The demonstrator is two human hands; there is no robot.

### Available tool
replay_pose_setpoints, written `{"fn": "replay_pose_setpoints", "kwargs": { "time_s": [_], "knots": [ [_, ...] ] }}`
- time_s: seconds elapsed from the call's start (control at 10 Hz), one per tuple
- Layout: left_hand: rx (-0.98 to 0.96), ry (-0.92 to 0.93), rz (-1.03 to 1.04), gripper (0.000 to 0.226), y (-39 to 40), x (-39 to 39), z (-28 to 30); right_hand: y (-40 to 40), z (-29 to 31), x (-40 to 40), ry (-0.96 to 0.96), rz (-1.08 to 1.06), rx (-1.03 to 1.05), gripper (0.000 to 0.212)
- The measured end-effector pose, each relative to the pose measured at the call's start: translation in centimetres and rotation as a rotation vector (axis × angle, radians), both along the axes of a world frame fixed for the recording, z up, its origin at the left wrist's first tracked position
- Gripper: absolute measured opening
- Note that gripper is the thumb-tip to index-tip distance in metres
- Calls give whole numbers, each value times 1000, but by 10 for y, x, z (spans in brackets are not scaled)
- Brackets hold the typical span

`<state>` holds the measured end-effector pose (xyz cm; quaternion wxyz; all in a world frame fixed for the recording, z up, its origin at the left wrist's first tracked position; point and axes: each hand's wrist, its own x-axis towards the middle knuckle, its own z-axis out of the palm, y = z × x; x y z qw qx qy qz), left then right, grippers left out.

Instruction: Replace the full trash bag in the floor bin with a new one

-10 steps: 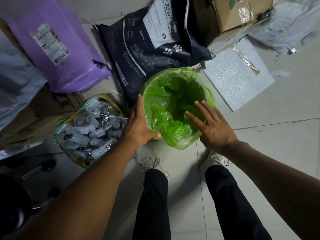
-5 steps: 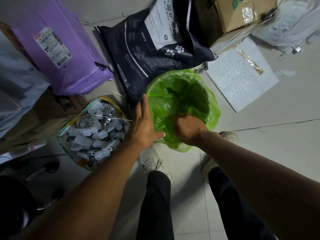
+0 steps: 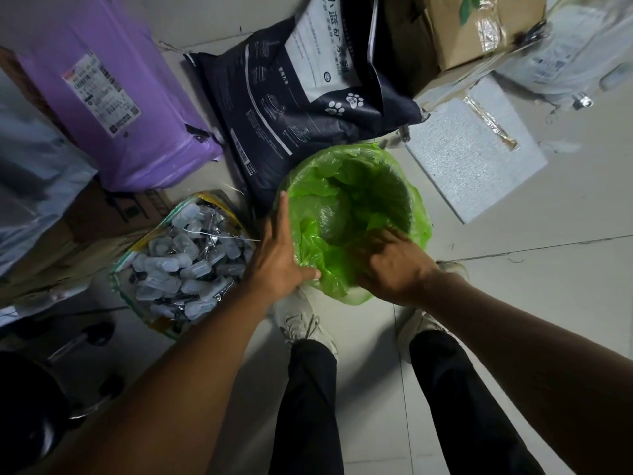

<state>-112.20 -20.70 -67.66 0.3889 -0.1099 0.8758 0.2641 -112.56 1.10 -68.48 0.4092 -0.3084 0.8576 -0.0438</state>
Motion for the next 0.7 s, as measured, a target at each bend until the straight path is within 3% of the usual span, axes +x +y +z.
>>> {"fn": "replay_pose_setpoints", "kwargs": {
  "time_s": [0.2, 0.3, 0.4, 0.5, 0.6, 0.7],
  "knots": [
    [17, -10, -45, 148, -3, -1, 1, 29, -12, 13, 98, 233, 83, 56],
    [-20, 6, -51, 146, 1, -2, 7, 22, -6, 12, 149, 198, 89, 57],
    [-47, 30, -34, 138, 3, -5, 22, 17, 15, 8, 82, 172, 109, 69],
    [-83, 55, -77, 117, -1, -9, 51, 19, 58, 5, 52, 112, 102, 79],
    [-151, 67, -183, 87, -5, -14, 97, 24, 113, 4, 20, 33, 132, 76],
    [-205, 149, -301, 74, -2, -18, 157, 24, 167, 7, 43, -47, 155, 69]
  ]
}}
